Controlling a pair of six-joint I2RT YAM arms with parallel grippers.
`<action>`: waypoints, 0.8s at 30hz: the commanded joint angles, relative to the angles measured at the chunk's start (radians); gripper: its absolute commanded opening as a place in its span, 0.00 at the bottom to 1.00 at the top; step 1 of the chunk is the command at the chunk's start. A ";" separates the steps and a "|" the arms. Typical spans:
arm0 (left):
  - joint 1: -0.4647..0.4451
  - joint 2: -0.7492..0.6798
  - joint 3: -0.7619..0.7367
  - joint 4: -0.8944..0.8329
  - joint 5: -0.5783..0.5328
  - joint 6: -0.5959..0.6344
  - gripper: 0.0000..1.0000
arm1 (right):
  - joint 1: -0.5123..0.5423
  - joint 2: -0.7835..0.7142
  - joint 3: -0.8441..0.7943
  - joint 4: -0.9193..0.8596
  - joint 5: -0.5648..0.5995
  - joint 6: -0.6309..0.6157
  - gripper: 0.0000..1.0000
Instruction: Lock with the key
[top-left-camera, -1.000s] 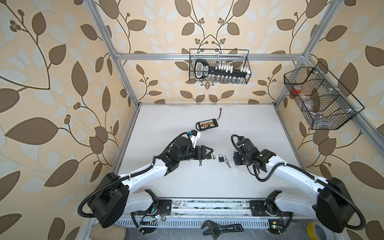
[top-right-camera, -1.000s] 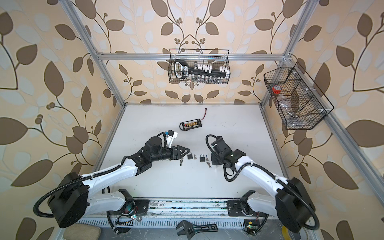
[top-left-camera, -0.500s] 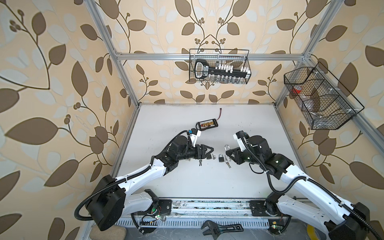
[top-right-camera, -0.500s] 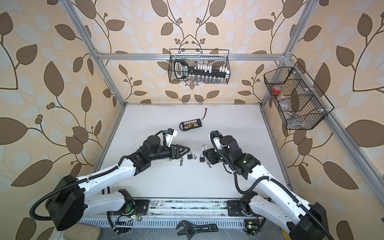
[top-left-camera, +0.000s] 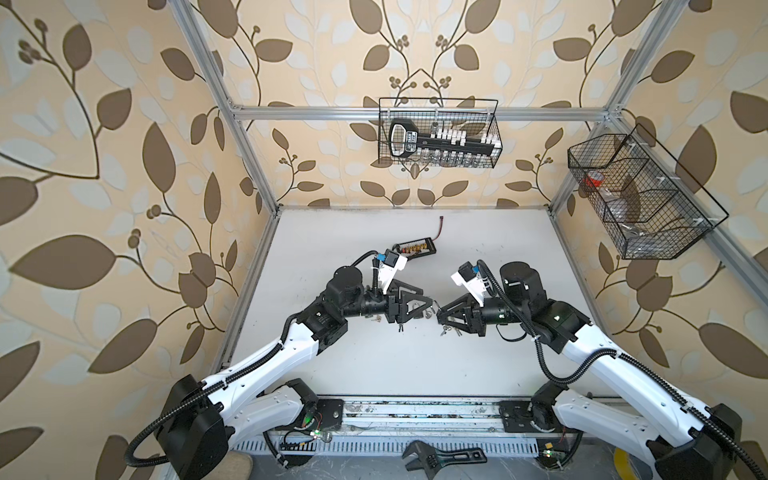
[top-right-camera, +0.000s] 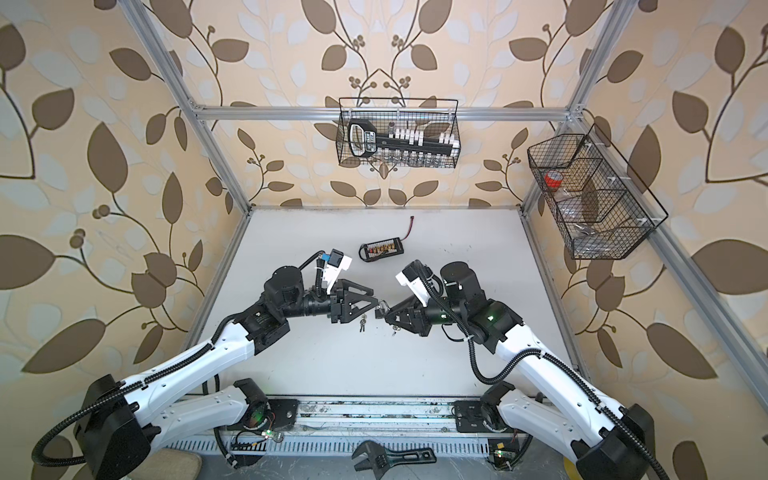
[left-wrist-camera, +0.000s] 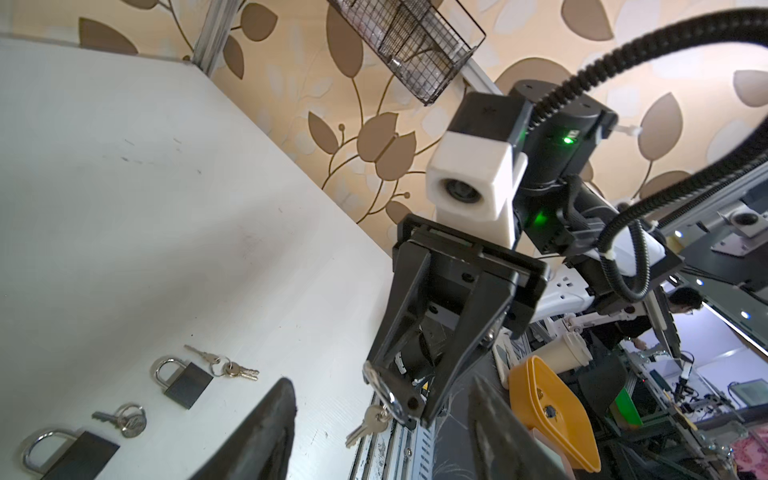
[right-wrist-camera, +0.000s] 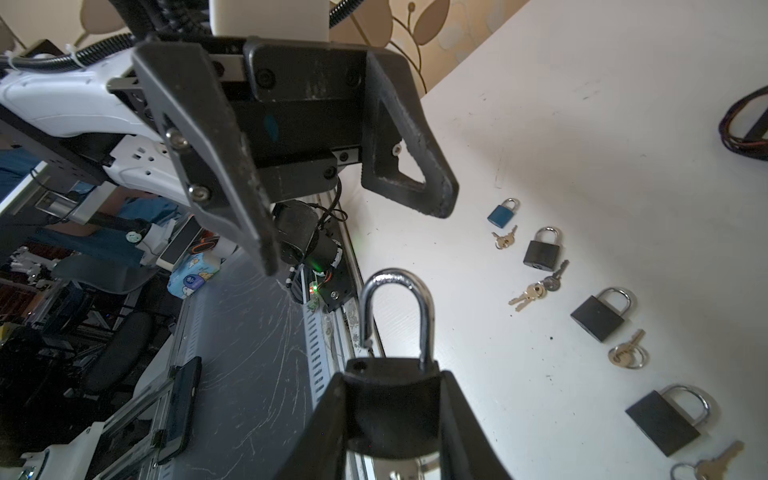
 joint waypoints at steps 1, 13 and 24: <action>0.006 -0.009 0.049 -0.027 0.077 0.063 0.65 | -0.006 0.010 0.042 -0.006 -0.065 -0.044 0.00; 0.003 0.072 0.097 -0.092 0.108 0.079 0.62 | -0.006 0.010 0.040 -0.026 -0.076 -0.059 0.00; -0.027 0.134 0.116 -0.084 0.124 0.070 0.39 | -0.005 0.012 0.027 -0.028 -0.071 -0.065 0.00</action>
